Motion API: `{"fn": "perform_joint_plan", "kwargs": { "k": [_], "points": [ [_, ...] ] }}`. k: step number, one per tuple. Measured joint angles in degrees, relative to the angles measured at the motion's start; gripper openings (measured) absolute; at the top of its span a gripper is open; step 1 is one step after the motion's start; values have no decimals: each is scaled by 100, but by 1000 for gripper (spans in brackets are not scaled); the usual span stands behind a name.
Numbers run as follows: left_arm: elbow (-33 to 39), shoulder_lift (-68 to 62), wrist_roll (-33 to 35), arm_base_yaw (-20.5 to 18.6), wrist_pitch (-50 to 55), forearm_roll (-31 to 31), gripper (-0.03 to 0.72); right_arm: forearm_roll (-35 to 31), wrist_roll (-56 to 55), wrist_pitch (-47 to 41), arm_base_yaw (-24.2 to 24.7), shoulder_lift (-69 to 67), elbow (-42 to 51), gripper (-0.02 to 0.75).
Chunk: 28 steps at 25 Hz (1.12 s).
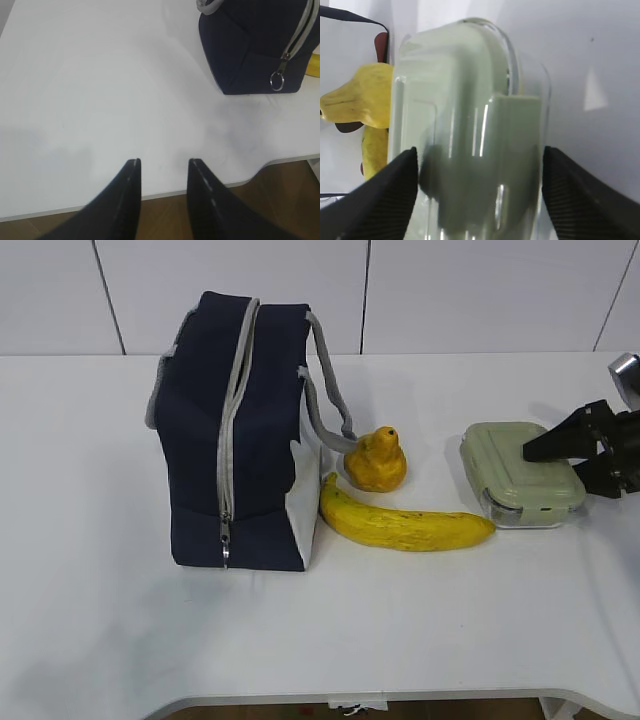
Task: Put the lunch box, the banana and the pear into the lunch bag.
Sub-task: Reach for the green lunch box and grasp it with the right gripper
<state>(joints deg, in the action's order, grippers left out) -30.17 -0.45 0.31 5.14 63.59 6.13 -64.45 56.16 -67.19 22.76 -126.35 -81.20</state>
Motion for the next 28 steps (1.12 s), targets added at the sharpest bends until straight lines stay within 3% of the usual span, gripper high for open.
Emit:
{"fn": "perform_joint_plan", "kwargs": {
  "k": [28],
  "points": [
    [3,0,0,0,0,-15,240,272,9,-24,-9,-48,-263,562]
  ]
}}
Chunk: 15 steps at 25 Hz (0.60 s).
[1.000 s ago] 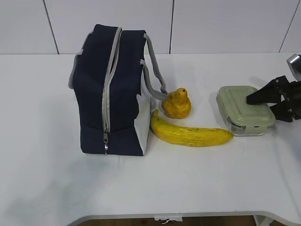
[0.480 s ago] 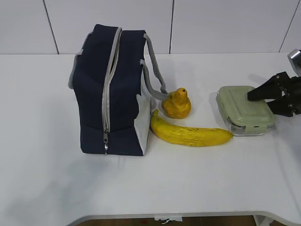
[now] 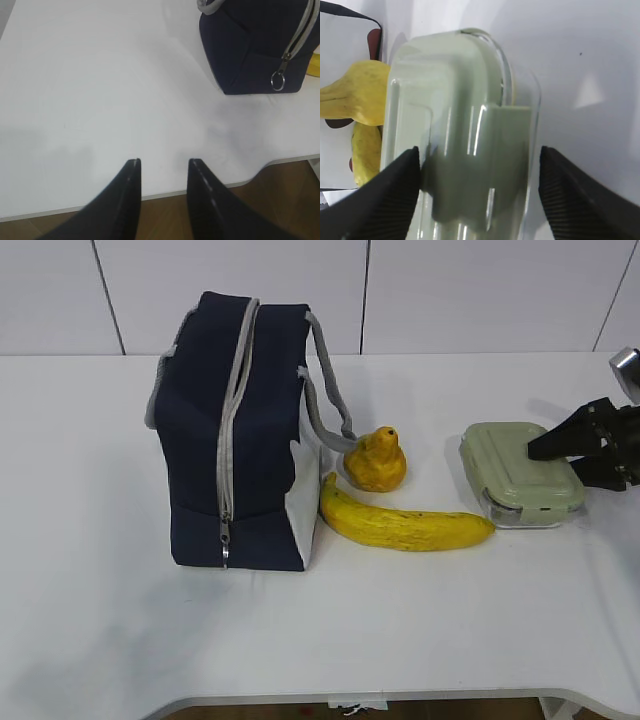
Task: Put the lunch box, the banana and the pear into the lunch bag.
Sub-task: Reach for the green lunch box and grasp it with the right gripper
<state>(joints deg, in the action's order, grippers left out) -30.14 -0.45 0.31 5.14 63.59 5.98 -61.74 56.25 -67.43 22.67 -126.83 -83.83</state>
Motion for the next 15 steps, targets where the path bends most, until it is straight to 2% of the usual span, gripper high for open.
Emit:
{"fn": "perform_joint_plan", "kwargs": {
  "k": [7,15],
  "points": [
    [0,0,0,0,0,0,240,0,0,0,0,0,0,557],
    [0,0,0,0,0,0,240,-118,-12,-90,0,0,-9,417]
  ]
}}
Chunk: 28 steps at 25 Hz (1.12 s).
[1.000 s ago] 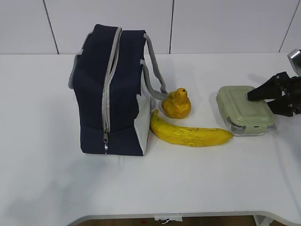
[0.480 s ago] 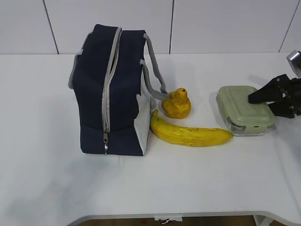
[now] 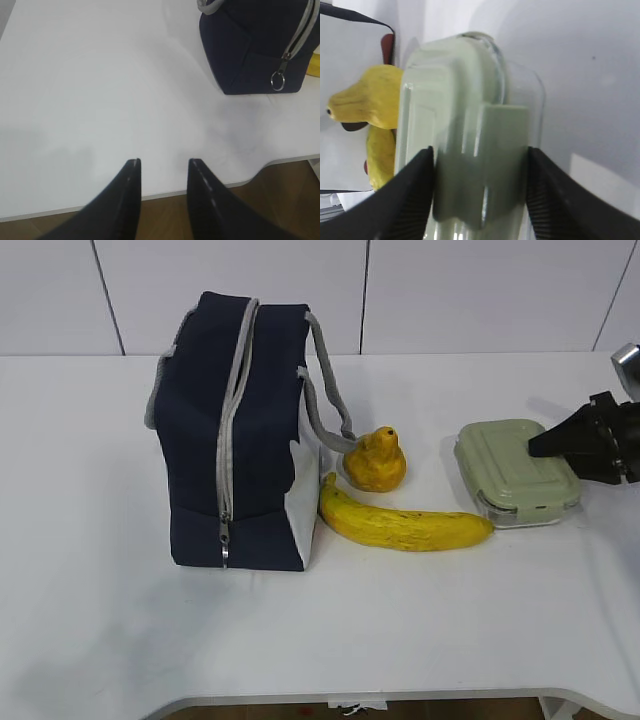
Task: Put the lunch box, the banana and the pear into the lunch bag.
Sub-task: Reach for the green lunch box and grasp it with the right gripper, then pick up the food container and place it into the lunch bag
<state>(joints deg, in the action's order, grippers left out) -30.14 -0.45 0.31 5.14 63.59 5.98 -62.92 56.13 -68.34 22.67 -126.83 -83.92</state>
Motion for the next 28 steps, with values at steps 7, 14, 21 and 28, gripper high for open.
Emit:
{"fn": "perform_joint_plan", "kwargs": {
  "k": [7,14,21,28],
  "points": [
    [0,0,0,0,0,-10,240,-3,-35,-22,0,0,0,391],
    [0,0,0,0,0,-10,240,30,-318,-26,0,0,-4,387],
    [0,0,0,0,0,-10,240,63,-730,-26,0,0,-28,372],
    [0,0,0,0,0,-22,240,63,-1274,-26,0,11,-32,372]
  ]
}}
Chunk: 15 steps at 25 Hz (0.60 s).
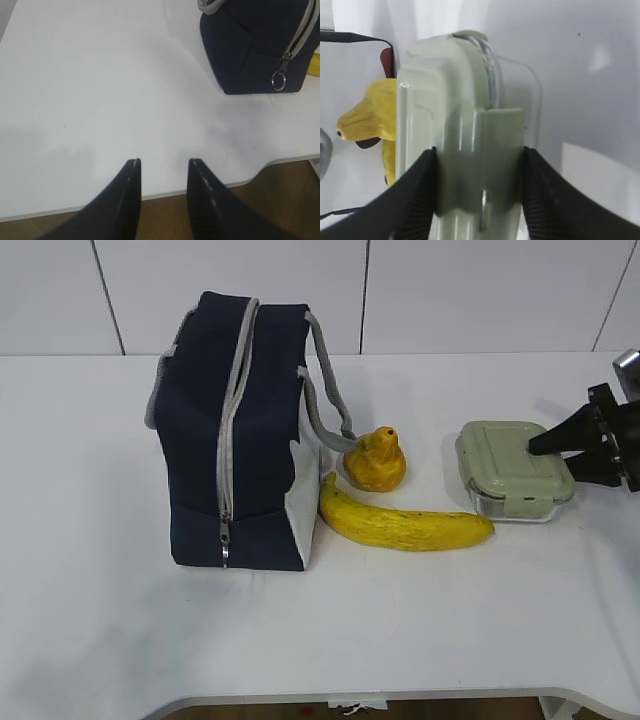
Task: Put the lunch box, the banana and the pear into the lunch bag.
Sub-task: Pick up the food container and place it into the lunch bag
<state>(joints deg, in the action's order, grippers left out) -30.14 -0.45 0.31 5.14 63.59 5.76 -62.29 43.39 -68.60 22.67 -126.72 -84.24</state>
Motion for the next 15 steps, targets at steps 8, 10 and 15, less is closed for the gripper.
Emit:
{"fn": "perform_joint_plan", "kwargs": {
  "k": [8,10,15],
  "points": [
    [0,0,0,0,0,0,240,302,-339,171,-13,408,0,372],
    [0,0,0,0,0,79,240,318,-442,171,-38,532,0,372],
    [-14,-146,0,0,-40,556,240,318,-659,160,-327,874,23,372]
  ]
}}
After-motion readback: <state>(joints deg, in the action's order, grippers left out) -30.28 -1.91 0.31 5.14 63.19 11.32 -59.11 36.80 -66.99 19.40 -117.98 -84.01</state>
